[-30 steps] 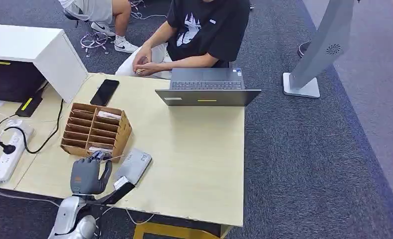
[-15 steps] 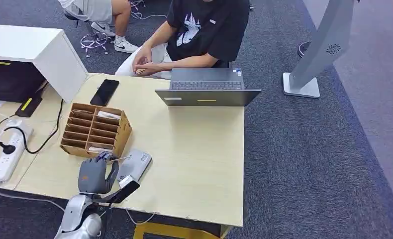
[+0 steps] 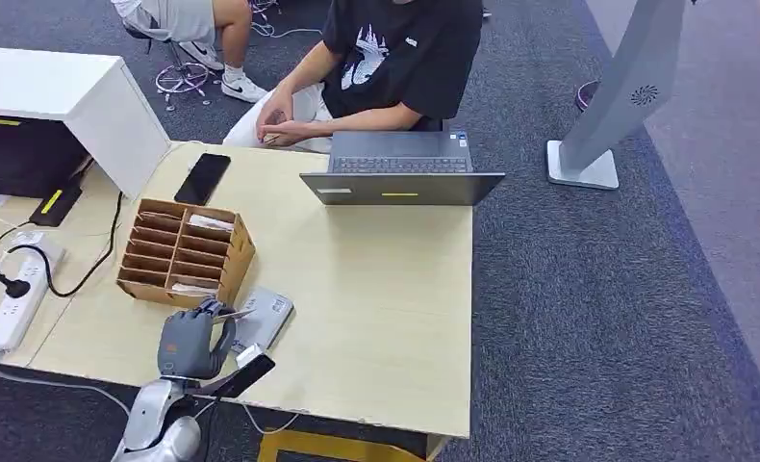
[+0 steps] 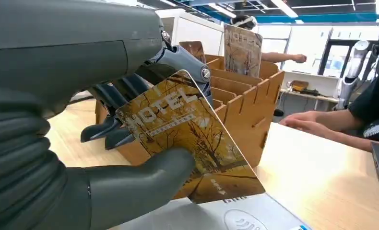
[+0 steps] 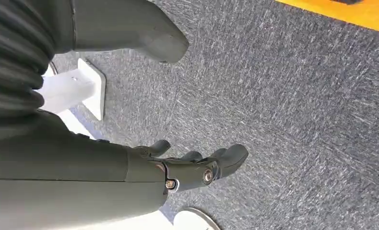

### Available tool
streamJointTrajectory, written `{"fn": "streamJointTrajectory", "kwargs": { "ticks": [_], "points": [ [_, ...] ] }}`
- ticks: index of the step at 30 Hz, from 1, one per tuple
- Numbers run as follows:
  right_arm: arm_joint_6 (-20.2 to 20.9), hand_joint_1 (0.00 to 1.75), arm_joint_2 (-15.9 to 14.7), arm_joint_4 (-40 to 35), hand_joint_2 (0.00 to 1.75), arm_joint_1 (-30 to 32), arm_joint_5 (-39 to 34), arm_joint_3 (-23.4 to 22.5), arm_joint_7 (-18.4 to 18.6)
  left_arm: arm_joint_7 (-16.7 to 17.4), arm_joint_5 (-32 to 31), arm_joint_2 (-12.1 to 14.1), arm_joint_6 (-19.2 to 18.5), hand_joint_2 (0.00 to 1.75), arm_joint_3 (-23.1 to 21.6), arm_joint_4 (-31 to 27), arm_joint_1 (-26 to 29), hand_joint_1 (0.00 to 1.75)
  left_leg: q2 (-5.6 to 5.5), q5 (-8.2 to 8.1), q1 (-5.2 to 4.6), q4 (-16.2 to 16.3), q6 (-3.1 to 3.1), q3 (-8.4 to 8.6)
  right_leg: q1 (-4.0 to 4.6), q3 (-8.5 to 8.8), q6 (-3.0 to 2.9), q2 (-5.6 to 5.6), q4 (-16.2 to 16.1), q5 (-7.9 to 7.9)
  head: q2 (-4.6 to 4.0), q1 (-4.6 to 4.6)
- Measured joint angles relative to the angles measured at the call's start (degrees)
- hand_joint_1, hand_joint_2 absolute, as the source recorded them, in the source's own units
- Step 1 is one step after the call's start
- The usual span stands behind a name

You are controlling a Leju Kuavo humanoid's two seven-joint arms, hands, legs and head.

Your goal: Pass the card to the sensor for recognition and then transmit it.

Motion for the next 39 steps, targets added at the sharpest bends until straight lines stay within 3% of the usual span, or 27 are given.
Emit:
{"fn": "streamJointTrajectory", "kwargs": {
  "ticks": [32,39],
  "points": [
    [0.2,0.00,0.3,0.0,1.75,0.0,0.7,0.0,0.0,1.2,-0.1,0.3,-1.4,1.75,-0.1,0.1,0.4,1.75,-0.01,0.00,0.00,0.0,0.00,0.01,0.00,0.04,0.00,-0.01,0.0,0.00,0.00,0.02],
    [0.2,0.00,0.3,0.0,1.75,0.0,1.1,0.0,0.0,1.2,1.4,0.7,-5.2,1.75,-0.4,0.1,0.4,1.75,-0.03,0.00,0.00,0.0,0.00,0.05,0.00,0.10,0.00,-0.02,0.0,0.00,0.00,0.00]
  ]
}}
